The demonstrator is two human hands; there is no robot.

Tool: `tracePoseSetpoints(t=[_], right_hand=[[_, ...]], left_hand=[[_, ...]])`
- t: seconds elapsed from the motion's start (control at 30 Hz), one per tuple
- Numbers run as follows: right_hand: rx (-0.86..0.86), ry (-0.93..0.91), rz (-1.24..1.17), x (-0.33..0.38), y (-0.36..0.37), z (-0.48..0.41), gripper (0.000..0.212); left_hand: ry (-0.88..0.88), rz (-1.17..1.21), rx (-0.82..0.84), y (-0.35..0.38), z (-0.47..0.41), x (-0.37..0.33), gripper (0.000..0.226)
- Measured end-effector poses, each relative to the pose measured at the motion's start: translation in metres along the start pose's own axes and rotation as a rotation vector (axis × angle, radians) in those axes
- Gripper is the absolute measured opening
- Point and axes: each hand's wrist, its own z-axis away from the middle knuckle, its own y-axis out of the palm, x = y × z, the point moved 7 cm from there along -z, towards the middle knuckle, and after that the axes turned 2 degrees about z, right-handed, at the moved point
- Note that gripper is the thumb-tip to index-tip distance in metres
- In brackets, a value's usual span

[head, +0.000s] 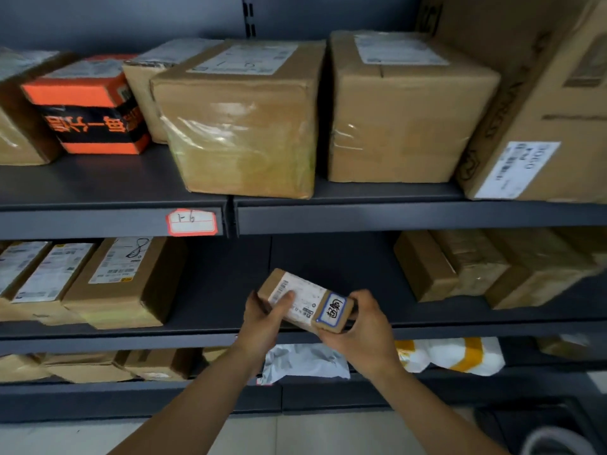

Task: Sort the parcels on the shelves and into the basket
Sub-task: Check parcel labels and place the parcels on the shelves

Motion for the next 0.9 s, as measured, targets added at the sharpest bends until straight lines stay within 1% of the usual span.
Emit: tracePoseSetpoints(t=[0.03,0.07,0.13,0.17,0.23,0.3,0.4,0.5,0.57,0.6,0.67,0.7,0.77,0.83,0.9], right_hand=[[-0.049,0.017,0.009,-0.005,-0.006,0.003,0.062],[-0.097,0.03,0.022,-0.009,-0.013,0.006,0.063],[-0.158,0.029,0.069,-0.013,-0.027,0.01,0.063],[-0.159,0.015,0.098,-0.015,-0.031,0.012,0.063],[-0.11,-0.018,0.154,-0.018,-0.034,0.017,0.061],[-0.055,-0.056,0.147,-0.024,-0.035,0.021,0.058],[-0.016,-0.141,0.117,-0.033,-0.04,0.025,0.053],[0.101,-0.119,-0.003,-0.044,-0.047,0.021,0.045],[0.126,-0.092,-0.023,-0.052,-0.054,0.015,0.045],[0.096,-0.075,0.008,-0.057,-0.061,0.01,0.044],[-0.025,-0.039,0.121,-0.064,-0.079,-0.006,0.047],[-0.09,-0.029,0.189,-0.065,-0.089,-0.014,0.052],[-0.166,0.019,0.412,-0.062,-0.105,-0.032,0.064],[-0.152,0.141,0.643,-0.071,-0.111,-0.048,0.072],[-0.081,0.247,0.754,-0.086,-0.103,-0.055,0.076]], left_hand=[[-0.002,0.001,-0.005,0.013,0.001,0.0,0.064],[-0.02,0.008,0.01,0.027,0.004,0.002,0.067],[-0.081,0.028,0.092,0.056,0.008,0.009,0.081],[-0.124,0.029,0.142,0.071,0.013,0.013,0.085],[-0.172,0.034,0.213,0.097,0.021,0.023,0.079],[-0.124,0.041,0.191,0.114,0.026,0.026,0.068],[0.019,-0.018,0.088,0.123,0.019,0.018,0.065],[0.102,-0.195,0.028,0.123,0.008,0.009,0.064],[0.156,-0.351,-0.013,0.12,0.004,0.002,0.05],[0.182,-0.413,-0.045,0.116,0.004,-0.002,0.045],[0.216,-0.493,-0.126,0.102,0.002,-0.009,0.048],[0.224,-0.523,-0.167,0.093,0.0,-0.012,0.051],[0.237,-0.607,-0.226,0.075,-0.002,-0.016,0.057],[0.236,-0.704,-0.246,0.061,-0.006,-0.015,0.058],[0.237,-0.777,-0.25,0.053,-0.009,-0.013,0.058]])
